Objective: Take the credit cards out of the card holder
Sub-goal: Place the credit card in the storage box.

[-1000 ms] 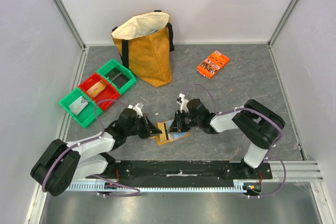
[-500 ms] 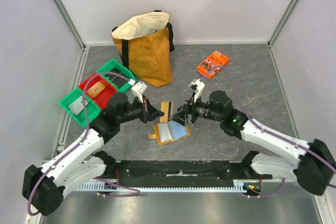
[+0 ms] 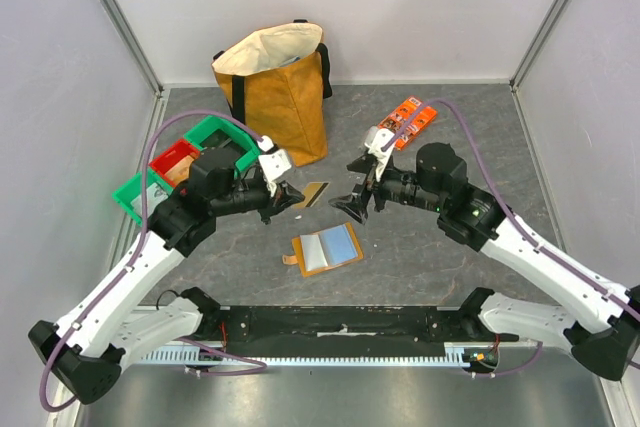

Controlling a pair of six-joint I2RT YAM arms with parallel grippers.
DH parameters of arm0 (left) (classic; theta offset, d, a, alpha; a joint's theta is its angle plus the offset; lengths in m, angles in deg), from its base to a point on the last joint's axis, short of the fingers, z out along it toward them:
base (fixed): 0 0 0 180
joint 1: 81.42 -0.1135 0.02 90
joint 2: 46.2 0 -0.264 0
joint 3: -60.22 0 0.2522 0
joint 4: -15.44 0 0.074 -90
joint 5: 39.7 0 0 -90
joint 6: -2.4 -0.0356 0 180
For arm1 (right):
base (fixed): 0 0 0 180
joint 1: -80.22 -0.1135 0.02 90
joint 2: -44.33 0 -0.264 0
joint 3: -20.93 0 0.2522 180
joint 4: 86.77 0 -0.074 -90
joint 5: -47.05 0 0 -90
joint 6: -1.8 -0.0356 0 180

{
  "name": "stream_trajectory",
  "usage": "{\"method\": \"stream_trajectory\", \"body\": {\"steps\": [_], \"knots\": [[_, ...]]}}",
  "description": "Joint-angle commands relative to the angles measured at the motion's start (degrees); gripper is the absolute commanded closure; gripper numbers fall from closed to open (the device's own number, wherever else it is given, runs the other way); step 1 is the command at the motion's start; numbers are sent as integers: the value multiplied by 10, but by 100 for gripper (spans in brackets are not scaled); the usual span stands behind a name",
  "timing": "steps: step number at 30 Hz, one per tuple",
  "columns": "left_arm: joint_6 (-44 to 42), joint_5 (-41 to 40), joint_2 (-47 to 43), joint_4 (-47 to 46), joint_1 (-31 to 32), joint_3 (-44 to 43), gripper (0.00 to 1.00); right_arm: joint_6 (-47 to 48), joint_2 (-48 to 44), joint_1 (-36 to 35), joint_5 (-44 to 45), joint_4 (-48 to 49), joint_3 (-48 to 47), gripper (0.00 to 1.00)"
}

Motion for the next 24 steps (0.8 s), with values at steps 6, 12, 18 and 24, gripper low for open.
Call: {"method": "stream_trajectory", "body": {"steps": [6,12,18,24], "knots": [[-150,-89,29,99,63,-85,98,193,107,-7,-105,-82,-119,17],[-173,-123,48,122,88,-108,98,262,158,-12,-127,-117,-161,35],[-171,-145,43,125,96,-106,97,307,182,-19,-146,-171,-183,90],[-74,-254,42,92,95,-101,49,313,181,-29,-100,-174,-183,100]]}}
